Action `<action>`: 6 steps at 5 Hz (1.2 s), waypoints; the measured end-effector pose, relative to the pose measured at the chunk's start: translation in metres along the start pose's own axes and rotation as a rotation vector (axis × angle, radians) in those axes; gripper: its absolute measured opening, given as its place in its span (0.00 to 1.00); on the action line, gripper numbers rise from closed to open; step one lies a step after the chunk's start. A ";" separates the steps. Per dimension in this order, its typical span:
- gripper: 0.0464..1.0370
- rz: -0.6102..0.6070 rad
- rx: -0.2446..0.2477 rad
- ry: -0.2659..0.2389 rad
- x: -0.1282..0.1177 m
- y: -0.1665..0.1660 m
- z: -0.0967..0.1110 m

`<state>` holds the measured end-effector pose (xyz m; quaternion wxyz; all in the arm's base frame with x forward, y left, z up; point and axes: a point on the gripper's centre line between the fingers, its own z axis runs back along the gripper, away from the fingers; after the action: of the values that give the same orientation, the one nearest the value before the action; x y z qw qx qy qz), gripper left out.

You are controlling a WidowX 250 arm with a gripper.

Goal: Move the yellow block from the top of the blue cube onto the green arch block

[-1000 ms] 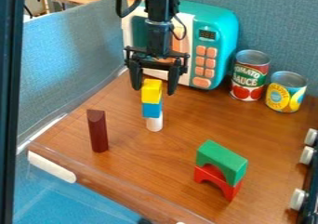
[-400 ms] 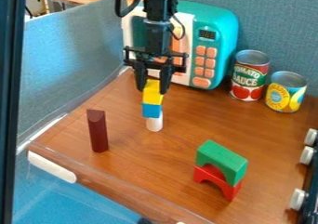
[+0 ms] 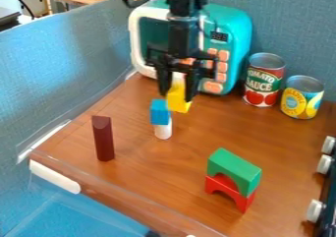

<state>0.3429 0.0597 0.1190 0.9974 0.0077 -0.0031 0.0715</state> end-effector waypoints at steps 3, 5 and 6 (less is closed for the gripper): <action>0.48 -0.271 0.045 0.030 -0.015 -0.077 -0.003; 0.48 -0.333 -0.009 0.085 -0.043 -0.101 -0.018; 0.48 -0.352 -0.023 0.070 -0.053 -0.111 -0.008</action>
<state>0.3062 -0.0572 0.1085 0.9941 -0.0058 0.0319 -0.1038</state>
